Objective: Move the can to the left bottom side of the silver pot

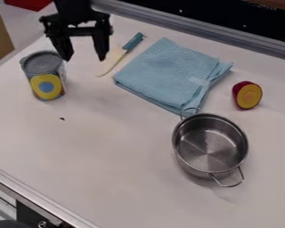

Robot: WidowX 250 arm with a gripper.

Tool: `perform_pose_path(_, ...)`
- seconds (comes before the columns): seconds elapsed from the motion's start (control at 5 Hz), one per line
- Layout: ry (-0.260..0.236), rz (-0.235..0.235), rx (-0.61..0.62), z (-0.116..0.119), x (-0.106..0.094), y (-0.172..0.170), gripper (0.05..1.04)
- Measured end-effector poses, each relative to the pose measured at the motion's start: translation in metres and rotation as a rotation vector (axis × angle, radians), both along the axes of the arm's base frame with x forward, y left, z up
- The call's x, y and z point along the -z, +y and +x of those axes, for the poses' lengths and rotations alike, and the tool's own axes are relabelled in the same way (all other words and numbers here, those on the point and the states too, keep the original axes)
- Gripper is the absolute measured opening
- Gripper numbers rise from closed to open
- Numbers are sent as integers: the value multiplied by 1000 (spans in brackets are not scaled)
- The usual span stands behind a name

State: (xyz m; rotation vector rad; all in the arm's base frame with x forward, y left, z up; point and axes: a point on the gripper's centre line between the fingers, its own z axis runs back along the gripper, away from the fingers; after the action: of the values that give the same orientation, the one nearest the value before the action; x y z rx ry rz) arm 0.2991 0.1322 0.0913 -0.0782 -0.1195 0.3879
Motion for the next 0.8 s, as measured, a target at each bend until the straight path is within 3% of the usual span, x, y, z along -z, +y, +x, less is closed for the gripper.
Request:
perform_pose_path(0.2, -40, -6, -58, 13, -3, 21, 1000)
perform_pose_path(0.6, -112, 45, -212, 42, 12, 80, 1000)
perform_pose_path(0.8, -103, 48, -288, 46, 23, 106, 1000)
